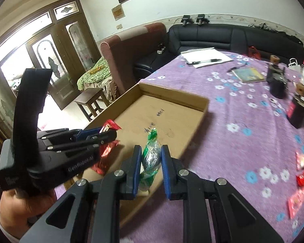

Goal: Organize snacks
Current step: 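Carry both snacks over the cardboard box and open both tools to drop them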

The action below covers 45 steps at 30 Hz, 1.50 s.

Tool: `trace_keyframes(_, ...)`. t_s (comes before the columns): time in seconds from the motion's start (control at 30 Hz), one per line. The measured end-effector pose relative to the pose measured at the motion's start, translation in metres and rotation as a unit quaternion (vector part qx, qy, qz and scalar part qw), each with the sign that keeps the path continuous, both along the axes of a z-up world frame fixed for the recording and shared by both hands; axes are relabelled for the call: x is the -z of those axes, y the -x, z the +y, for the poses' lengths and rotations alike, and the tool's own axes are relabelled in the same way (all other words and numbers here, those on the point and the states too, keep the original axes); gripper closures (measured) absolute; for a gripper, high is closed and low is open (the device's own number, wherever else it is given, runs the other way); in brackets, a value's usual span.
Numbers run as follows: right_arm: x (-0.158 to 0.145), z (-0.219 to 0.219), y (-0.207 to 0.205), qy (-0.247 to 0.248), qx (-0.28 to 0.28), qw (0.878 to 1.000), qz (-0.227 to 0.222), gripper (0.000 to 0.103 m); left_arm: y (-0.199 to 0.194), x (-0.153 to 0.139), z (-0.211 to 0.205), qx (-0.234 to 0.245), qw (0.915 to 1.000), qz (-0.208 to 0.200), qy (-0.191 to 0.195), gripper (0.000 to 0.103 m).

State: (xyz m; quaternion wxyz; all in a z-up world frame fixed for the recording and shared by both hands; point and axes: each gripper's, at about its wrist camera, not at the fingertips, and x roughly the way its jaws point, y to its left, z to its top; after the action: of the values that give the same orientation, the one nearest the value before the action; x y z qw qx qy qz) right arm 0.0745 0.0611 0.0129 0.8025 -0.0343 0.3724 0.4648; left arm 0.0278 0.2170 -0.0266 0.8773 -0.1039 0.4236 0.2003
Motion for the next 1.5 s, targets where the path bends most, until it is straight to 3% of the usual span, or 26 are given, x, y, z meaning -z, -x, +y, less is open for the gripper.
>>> trace_keyframes(0.37,0.021,0.043,-0.026,0.023,-0.009,0.999,0.021,0.084,-0.026,0.014,0.021,-0.009,0.9996,0.023,0.014,0.083)
trace_keyframes(1.17,0.036,0.052,-0.034,0.051,-0.013,0.998,0.032,0.084,-0.062,0.037,0.024,0.02,0.9929,0.114,0.027,0.081)
trace_keyframes(1.2,0.036,0.051,-0.035,0.052,-0.012,0.998,0.033,0.084,-0.062,0.037,0.025,0.019,0.993,0.114,0.027,0.078)
trace_keyframes(1.3,0.035,0.048,-0.036,0.049,-0.008,0.998,0.033,0.084,-0.061,0.034,0.025,0.014,0.994,0.105,0.027,0.048)
trace_keyframes(1.33,0.034,0.047,-0.036,0.047,-0.006,0.998,0.033,0.084,-0.06,0.032,0.025,0.013,0.9946,0.1,0.024,0.045)
trace_keyframes(1.5,0.031,0.045,-0.035,0.045,-0.006,0.998,0.031,0.083,-0.054,0.024,0.027,-0.001,0.9963,0.083,0.021,0.044)
